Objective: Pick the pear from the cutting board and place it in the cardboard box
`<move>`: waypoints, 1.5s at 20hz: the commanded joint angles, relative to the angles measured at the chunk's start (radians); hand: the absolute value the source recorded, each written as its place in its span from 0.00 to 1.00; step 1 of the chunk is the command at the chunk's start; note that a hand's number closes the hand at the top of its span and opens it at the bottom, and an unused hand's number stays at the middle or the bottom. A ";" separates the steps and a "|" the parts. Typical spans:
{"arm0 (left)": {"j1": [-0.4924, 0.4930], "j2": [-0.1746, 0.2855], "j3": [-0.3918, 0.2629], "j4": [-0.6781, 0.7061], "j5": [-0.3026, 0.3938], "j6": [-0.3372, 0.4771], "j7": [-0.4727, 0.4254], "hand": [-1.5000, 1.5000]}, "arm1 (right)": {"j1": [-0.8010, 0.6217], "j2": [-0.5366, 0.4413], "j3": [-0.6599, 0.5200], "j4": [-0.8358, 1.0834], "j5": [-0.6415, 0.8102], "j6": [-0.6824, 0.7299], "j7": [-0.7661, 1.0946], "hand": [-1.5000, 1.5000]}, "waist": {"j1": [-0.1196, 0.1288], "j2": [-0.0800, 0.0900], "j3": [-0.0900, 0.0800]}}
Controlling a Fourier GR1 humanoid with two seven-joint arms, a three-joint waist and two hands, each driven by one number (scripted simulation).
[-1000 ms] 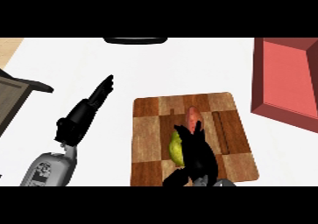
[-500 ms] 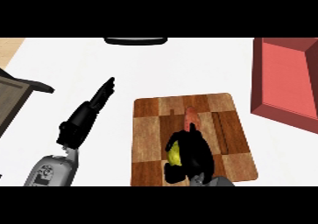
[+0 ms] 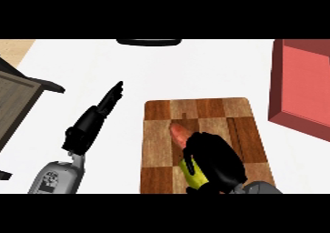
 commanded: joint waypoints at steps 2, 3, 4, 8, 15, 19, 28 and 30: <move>-0.006 -0.005 -0.007 0.003 0.002 -0.006 0.004 0.50 | -0.087 -0.165 0.037 -0.133 0.003 0.034 -0.296 1.00 | 0.002 -0.007 0.010; -0.003 -0.007 -0.005 0.004 0.004 -0.002 0.002 0.50 | -0.090 -0.195 0.033 -0.154 -0.003 0.027 -0.352 1.00 | -0.002 -0.002 0.011; 0.000 -0.008 -0.009 0.008 0.001 -0.004 0.001 0.50 | -0.102 -0.226 0.020 -0.178 -0.009 0.023 -0.401 1.00 | -0.012 0.002 0.011; -0.001 -0.019 -0.002 0.002 0.002 0.012 0.002 0.50 | -0.113 -0.327 -0.038 -0.253 -0.069 0.002 -0.592 1.00 | -0.036 0.013 0.015; 0.011 0.002 0.025 -0.006 0.009 0.015 -0.006 0.50 | -0.092 -0.455 -0.194 -0.314 -0.245 -0.017 -0.860 1.00 | -0.073 0.029 0.017; 0.017 0.005 0.044 -0.009 0.007 0.031 -0.012 0.50 | -0.060 -0.515 -0.312 -0.278 -0.355 -0.023 -0.985 1.00 | -0.099 0.039 0.019; 0.025 0.010 0.051 -0.006 0.010 0.029 -0.015 0.50 | -0.047 -0.677 -0.628 0.004 -0.636 0.086 -1.306 1.00 | -0.094 0.050 0.008; 0.019 0.011 0.047 -0.021 0.004 0.032 -0.016 0.50 | -0.043 -0.717 -0.696 0.096 -0.697 0.135 -1.401 1.00 | -0.087 0.044 0.008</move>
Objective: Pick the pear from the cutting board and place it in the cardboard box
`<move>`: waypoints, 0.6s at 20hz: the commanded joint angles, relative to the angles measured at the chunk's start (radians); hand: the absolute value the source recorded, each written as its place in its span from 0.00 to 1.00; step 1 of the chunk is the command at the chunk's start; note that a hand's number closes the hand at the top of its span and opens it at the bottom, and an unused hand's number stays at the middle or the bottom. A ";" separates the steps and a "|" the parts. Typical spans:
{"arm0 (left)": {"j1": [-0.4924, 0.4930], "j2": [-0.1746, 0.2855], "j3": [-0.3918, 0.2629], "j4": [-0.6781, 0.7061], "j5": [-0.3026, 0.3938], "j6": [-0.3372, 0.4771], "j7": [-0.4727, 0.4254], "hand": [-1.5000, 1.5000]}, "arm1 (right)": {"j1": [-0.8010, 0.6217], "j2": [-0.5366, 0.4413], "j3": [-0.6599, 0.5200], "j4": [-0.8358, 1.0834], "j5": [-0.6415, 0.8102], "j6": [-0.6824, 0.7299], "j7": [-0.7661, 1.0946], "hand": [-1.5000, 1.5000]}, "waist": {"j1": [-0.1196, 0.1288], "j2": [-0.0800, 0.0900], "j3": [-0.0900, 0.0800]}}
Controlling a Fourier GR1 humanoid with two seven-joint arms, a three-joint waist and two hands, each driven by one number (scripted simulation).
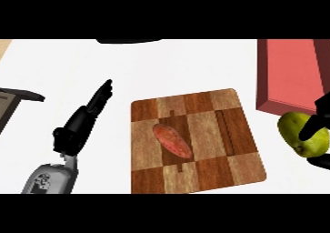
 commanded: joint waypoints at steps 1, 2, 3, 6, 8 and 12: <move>0.000 0.019 0.003 -0.007 -0.006 -0.010 -0.005 0.50 | 0.004 -0.085 -0.150 0.193 -0.121 0.084 -0.184 1.00 | 0.020 0.002 -0.003; -0.010 0.007 -0.001 -0.002 0.003 -0.014 -0.008 0.50 | -0.010 -0.115 -0.180 0.244 -0.147 0.124 -0.222 1.00 | 0.027 0.004 -0.006; -0.017 0.008 -0.005 -0.007 -0.008 -0.007 0.003 0.50 | -0.004 -0.136 -0.201 0.291 -0.171 0.153 -0.263 1.00 | 0.029 0.002 -0.005; -0.010 -0.007 -0.021 -0.004 -0.001 -0.016 -0.004 0.50 | 0.001 -0.215 -0.238 0.412 -0.213 0.230 -0.342 1.00 | 0.052 0.001 -0.008; -0.029 -0.003 -0.036 -0.016 -0.005 -0.030 0.011 0.50 | -0.022 -0.241 -0.246 0.474 -0.236 0.253 -0.376 1.00 | 0.084 0.002 -0.009; -0.042 -0.018 -0.049 0.000 -0.008 -0.032 0.003 0.50 | -0.027 -0.287 -0.239 0.574 -0.273 0.293 -0.410 1.00 | 0.108 0.008 -0.010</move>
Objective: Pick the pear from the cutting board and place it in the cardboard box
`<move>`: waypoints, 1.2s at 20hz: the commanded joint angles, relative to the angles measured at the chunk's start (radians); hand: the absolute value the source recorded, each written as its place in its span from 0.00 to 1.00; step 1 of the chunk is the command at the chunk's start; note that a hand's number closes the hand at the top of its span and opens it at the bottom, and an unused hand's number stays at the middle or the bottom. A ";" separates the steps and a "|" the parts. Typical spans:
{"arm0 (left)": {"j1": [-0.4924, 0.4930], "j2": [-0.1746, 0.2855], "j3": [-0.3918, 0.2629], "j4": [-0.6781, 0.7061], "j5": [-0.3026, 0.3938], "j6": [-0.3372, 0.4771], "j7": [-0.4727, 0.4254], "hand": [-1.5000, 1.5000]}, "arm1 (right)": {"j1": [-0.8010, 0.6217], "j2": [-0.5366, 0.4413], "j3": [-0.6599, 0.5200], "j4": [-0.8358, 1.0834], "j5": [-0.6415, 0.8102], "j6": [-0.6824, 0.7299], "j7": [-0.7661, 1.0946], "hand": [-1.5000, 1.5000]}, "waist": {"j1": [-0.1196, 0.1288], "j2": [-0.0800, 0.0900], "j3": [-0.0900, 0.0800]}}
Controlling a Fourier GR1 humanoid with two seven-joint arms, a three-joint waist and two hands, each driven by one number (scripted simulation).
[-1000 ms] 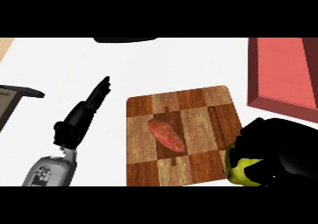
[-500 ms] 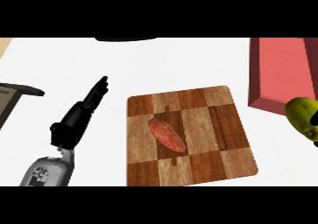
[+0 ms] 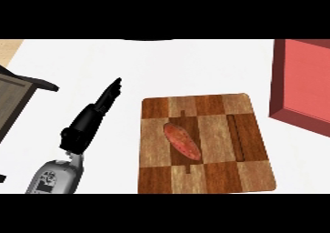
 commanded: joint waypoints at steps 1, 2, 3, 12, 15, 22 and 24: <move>-0.023 -0.016 -0.021 0.021 -0.013 -0.002 -0.005 0.50 | -0.027 -0.051 -0.009 0.150 -0.030 0.198 -0.238 1.00 | 0.029 0.004 -0.003; -0.054 -0.016 -0.008 0.026 0.004 -0.010 0.021 0.50 | -0.035 -0.044 0.006 0.157 -0.029 0.191 -0.241 1.00 | 0.037 0.006 -0.002; -0.024 -0.007 -0.023 0.007 -0.010 -0.013 0.016 0.50 | -0.023 -0.048 0.009 0.186 -0.016 0.183 -0.269 1.00 | 0.038 -0.003 -0.002; -0.065 -0.025 -0.024 0.058 -0.006 -0.023 0.004 0.50 | -0.104 -0.040 0.108 0.262 0.102 0.064 -0.329 1.00 | 0.060 0.002 -0.004; -0.062 -0.046 -0.051 0.051 -0.022 -0.012 0.015 0.50 | -0.123 0.012 0.160 0.302 0.163 -0.011 -0.331 1.00 | 0.081 0.006 -0.003; -0.083 -0.007 -0.016 0.053 0.009 -0.057 0.008 0.50 | -0.194 0.103 0.315 0.397 0.254 0.030 -0.240 0.00 | 0.085 0.002 -0.007; -0.086 -0.058 -0.067 0.055 -0.028 -0.022 0.035 0.50 | -0.226 0.112 0.352 0.435 0.277 0.046 -0.224 0.00 | 0.096 0.006 -0.006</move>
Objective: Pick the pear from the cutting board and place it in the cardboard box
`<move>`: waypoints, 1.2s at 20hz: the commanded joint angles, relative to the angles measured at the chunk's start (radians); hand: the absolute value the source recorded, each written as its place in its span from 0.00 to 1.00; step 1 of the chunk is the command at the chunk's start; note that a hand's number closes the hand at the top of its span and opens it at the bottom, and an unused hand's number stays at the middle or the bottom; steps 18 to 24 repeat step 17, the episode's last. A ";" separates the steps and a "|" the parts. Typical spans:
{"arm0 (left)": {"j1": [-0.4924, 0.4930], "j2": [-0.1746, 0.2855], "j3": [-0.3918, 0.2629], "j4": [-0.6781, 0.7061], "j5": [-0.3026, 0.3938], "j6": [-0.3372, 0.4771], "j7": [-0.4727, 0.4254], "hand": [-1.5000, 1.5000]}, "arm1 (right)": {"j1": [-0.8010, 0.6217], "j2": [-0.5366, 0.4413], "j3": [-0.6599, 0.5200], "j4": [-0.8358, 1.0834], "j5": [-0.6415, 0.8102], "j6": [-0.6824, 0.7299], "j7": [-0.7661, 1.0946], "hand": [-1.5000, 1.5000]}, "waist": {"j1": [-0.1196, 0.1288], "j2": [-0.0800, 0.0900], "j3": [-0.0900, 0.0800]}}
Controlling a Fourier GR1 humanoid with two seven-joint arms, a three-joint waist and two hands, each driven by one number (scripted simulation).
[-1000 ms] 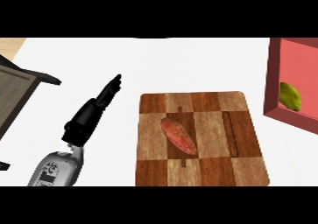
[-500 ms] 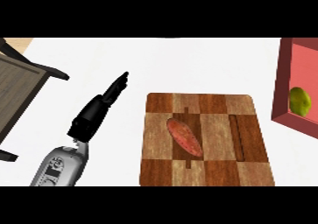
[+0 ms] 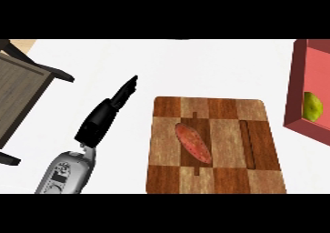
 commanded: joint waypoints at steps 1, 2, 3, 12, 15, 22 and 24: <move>0.002 -0.007 0.004 -0.002 -0.006 0.014 0.007 0.50 | -0.034 0.062 0.098 0.077 0.059 0.133 -0.158 0.00 | -0.003 -0.004 -0.001; 0.005 -0.009 -0.003 -0.002 -0.014 0.016 -0.018 0.50 | -0.047 0.063 0.105 0.102 0.063 0.135 -0.171 0.00 | 0.003 -0.001 0.000; -0.015 -0.004 0.006 0.005 0.003 -0.002 0.007 0.50 | -0.085 0.064 0.116 0.115 0.069 0.154 -0.158 0.00 | 0.001 -0.002 -0.001; -0.004 -0.009 -0.001 0.017 -0.007 0.001 -0.020 0.50 | -0.127 0.185 0.070 0.213 -0.236 0.342 -0.061 0.00 | -0.002 0.004 0.001; -0.026 0.000 0.008 -0.006 0.002 -0.007 0.007 0.50 | -0.131 0.193 0.060 0.246 -0.325 0.412 -0.001 0.00 | 0.005 0.006 0.004; -0.025 -0.008 0.005 0.005 -0.001 -0.001 0.000 0.50 | -0.163 0.168 0.046 0.268 -0.376 0.464 0.059 0.00 | 0.008 0.010 0.003; -0.025 -0.008 0.005 0.005 -0.001 -0.001 0.000 0.50 | -0.163 0.168 0.046 0.268 -0.376 0.464 0.059 0.00 | 0.008 0.010 0.003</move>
